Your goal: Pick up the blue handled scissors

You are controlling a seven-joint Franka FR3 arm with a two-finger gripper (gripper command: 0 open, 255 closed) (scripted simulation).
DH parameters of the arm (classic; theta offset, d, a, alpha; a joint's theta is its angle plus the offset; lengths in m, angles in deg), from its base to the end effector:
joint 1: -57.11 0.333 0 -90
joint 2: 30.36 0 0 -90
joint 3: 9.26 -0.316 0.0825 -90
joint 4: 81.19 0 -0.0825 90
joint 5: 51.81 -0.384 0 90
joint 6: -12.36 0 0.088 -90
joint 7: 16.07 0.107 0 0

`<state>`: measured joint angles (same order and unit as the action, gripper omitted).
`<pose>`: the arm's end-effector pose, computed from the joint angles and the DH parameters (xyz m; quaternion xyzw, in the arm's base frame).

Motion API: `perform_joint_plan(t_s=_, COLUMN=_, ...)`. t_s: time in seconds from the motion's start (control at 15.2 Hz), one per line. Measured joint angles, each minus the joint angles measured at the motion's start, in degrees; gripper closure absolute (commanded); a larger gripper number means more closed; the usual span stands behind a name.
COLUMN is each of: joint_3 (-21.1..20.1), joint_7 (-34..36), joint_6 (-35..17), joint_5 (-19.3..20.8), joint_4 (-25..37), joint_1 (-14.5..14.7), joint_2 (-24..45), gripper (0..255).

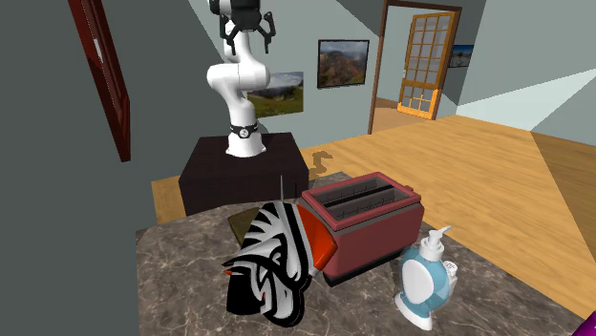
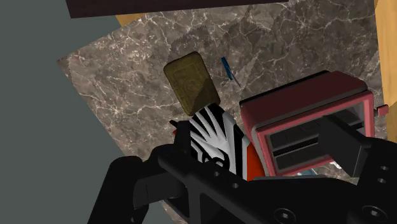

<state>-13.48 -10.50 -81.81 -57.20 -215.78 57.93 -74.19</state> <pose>0.3180 0.0443 0.5931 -0.9992 0.0162 -0.0272 0.0238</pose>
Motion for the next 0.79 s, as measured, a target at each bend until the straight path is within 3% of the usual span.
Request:
perform_joint_plan(t_s=0.26, joint_3=-0.32, joint_7=-0.92, joint_6=-3.09, joint_5=0.04, joint_4=-2.32, joint_1=0.41, joint_2=1.44, gripper=0)
perform_joint_plan(t_s=0.79, joint_3=-2.46, joint_7=-3.59, joint_6=-18.18, joint_5=-0.07, joint_4=-9.71, joint_1=1.95, joint_2=11.61, gripper=0)
